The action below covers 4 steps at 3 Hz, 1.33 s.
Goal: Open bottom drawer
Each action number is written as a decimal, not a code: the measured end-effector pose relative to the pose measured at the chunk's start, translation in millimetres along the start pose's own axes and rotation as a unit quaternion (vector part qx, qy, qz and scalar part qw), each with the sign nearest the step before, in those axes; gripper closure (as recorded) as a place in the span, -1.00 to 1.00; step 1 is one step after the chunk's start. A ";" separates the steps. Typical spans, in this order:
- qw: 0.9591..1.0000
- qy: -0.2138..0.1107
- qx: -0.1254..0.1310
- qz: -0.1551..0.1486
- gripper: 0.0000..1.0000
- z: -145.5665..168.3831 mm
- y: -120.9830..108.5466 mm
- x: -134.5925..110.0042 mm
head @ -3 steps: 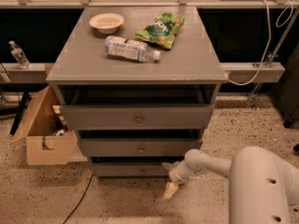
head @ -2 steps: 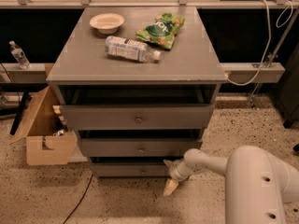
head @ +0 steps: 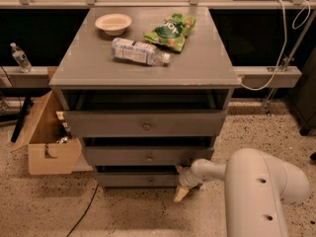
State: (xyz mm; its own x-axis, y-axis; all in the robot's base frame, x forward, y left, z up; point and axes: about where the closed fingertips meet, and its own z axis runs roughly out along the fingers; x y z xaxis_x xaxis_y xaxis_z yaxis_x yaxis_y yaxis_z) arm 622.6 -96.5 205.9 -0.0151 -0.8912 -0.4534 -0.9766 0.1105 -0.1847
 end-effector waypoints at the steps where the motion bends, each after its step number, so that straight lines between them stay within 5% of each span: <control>1: 1.000 0.017 0.014 -0.003 -1.00 9.9 -6.3 9.5; 3: 1.000 0.004 0.005 0.007 -0.93 36.4 -8.5 22.4; 4: 1.000 -0.010 -0.012 0.013 -0.48 45.6 -4.8 25.6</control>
Offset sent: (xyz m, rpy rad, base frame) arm 0.0230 -0.0117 -0.0321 -0.0582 -0.0405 -0.0314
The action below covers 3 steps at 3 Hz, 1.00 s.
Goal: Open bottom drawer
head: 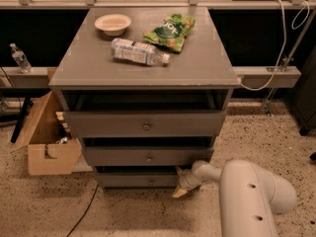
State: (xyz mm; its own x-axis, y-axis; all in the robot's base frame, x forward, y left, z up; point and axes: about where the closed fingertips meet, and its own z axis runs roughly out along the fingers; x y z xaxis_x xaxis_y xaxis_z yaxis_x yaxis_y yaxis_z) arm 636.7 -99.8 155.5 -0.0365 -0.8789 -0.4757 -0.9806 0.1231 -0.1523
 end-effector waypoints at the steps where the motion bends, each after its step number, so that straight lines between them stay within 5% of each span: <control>1: 1.000 0.000 0.000 0.000 -0.03 -3.0 -0.5 -1.6; 2: 1.000 0.000 0.000 0.000 0.59 -11.1 -2.1 -6.1; 3: 1.000 0.000 0.000 0.000 1.00 -15.8 -3.0 -8.7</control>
Offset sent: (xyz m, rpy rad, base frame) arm -0.0985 -0.0244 0.1035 0.0474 -0.1445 0.0064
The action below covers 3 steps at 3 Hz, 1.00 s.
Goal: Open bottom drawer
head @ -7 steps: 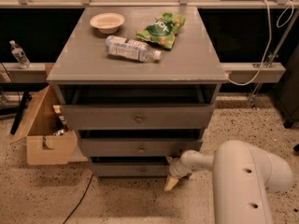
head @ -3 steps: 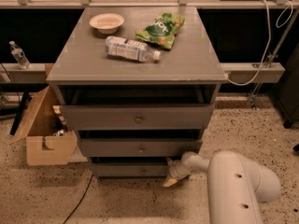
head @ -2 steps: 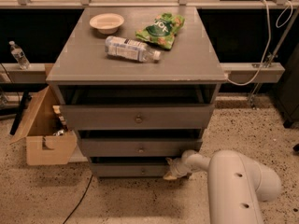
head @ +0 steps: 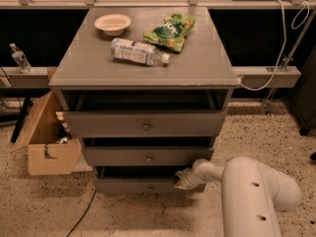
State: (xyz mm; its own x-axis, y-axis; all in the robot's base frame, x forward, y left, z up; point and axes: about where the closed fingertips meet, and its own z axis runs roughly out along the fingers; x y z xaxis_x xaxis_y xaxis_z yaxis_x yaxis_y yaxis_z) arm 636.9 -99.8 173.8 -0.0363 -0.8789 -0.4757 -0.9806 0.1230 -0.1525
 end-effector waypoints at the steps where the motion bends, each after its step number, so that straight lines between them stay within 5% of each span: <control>1: 1.000 0.000 0.000 0.000 -1.00 0.1 0.1 0.0; 2: 1.000 0.000 0.000 0.000 -1.00 0.1 0.2 -0.1; 3: 0.999 0.001 -0.029 -0.019 -1.00 3.9 14.3 -3.9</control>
Offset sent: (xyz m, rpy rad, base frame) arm 0.0000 0.0000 0.0000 0.0000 0.0000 0.0000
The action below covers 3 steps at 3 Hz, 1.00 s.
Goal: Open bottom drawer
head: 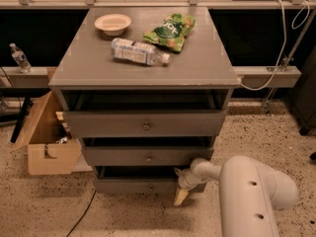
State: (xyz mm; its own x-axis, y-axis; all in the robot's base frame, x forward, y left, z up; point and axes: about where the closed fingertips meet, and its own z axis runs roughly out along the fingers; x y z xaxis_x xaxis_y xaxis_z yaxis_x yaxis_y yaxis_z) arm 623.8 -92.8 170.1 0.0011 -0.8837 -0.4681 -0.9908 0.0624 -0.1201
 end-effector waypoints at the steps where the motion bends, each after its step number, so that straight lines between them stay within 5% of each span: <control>1: 0.999 0.005 -0.032 -0.010 -1.00 1.6 25.4 0.2; 3: 0.998 0.024 -0.058 -0.015 0.01 -18.6 71.6 0.5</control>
Offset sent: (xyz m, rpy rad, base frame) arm -0.0740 -0.0040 0.0080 -0.0808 0.1005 0.0853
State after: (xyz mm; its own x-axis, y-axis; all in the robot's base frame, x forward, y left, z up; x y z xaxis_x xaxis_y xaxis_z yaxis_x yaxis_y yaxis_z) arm 550.4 -97.4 177.5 0.0267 -0.9056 -0.4233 -0.9994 -0.0157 -0.0293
